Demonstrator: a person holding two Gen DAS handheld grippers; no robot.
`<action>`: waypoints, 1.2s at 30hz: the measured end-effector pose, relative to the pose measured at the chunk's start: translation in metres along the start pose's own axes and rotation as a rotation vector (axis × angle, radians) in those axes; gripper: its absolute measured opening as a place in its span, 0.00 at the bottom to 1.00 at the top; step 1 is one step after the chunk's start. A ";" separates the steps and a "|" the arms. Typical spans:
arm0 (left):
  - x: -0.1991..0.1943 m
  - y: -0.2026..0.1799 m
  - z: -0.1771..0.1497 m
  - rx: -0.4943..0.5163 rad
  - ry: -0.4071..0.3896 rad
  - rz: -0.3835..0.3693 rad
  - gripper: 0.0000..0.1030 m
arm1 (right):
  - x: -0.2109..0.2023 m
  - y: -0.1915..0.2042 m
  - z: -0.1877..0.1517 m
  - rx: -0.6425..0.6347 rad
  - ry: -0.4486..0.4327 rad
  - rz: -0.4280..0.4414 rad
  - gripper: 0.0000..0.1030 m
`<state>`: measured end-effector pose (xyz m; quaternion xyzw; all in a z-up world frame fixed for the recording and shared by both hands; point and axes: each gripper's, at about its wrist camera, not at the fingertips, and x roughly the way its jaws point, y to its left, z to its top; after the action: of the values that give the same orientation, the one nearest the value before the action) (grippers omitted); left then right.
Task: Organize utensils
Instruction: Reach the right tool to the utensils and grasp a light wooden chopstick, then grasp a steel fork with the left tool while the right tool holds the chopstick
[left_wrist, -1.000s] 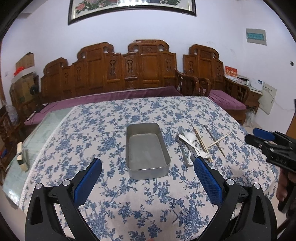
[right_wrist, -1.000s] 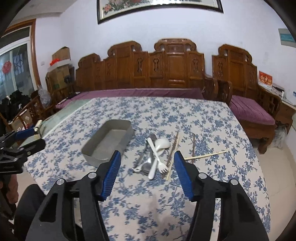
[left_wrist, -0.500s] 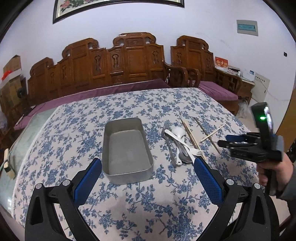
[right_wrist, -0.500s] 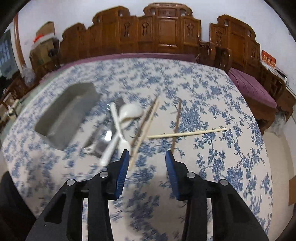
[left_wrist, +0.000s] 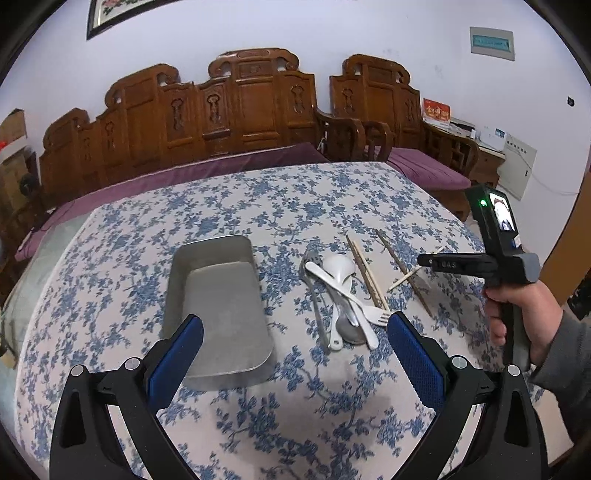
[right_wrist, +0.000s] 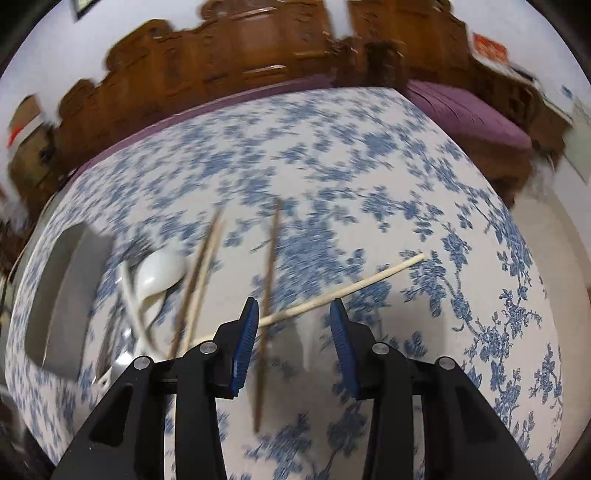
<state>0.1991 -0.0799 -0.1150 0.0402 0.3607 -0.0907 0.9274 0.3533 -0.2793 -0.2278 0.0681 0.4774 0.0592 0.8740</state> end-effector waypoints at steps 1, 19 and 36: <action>0.004 0.000 0.002 -0.002 0.007 -0.002 0.94 | 0.004 -0.003 0.002 0.015 0.004 -0.010 0.41; 0.054 0.010 0.034 -0.088 0.093 -0.036 0.85 | 0.038 -0.010 0.015 0.013 0.110 -0.170 0.26; 0.123 -0.004 0.031 -0.020 0.290 -0.107 0.46 | -0.006 -0.005 -0.024 -0.151 0.079 -0.044 0.06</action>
<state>0.3079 -0.1050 -0.1752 0.0242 0.4933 -0.1296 0.8598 0.3298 -0.2840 -0.2370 -0.0111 0.5071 0.0783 0.8582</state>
